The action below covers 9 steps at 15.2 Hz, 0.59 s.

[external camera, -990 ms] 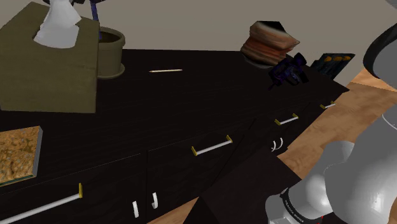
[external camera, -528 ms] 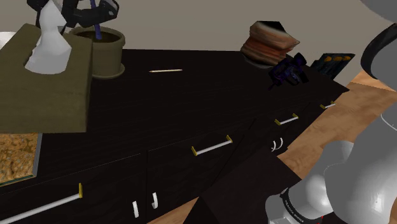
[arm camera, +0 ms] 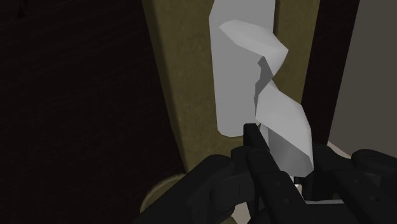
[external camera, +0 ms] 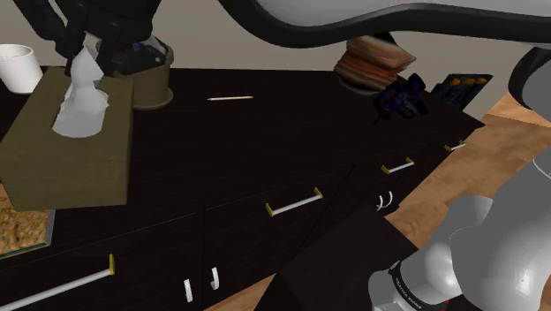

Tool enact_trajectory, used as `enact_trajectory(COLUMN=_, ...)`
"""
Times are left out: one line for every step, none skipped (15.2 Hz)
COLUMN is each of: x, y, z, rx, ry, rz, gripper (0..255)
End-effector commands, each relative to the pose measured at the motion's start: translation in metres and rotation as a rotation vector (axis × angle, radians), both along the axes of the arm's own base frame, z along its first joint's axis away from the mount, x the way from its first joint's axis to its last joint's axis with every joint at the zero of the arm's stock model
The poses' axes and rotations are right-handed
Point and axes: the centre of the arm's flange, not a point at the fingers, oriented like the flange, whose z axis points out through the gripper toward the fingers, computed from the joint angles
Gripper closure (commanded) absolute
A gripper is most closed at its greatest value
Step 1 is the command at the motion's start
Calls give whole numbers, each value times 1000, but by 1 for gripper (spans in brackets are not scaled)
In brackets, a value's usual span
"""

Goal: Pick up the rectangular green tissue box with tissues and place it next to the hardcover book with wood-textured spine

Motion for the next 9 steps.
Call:
enact_trajectory(x=-1, y=-1, z=-11, rx=1, ry=-1, rz=0, gripper=255)
enact_trajectory(x=-1, y=-1, z=-16, rx=1, ry=-1, rz=0, gripper=255)
enact_trajectory(x=-1, y=-1, z=-22, rx=1, ry=-1, rz=0, gripper=255)
enact_trajectory(x=-1, y=-1, z=-27, rx=1, ry=-1, rz=0, gripper=255)
enact_trajectory(x=-1, y=-1, z=-32, rx=1, ry=-1, rz=0, gripper=255)
enact_trajectory(x=-1, y=-1, z=-37, rx=1, ry=-1, rz=0, gripper=255)
enact_trajectory(x=-1, y=-1, z=-43, rx=1, ry=-1, rz=0, gripper=255)
enact_trajectory(x=-1, y=-1, z=-48, rx=1, ry=-1, rz=0, gripper=255)
enact_trajectory(x=-1, y=-1, z=-53, rx=1, ry=-1, rz=0, gripper=255)
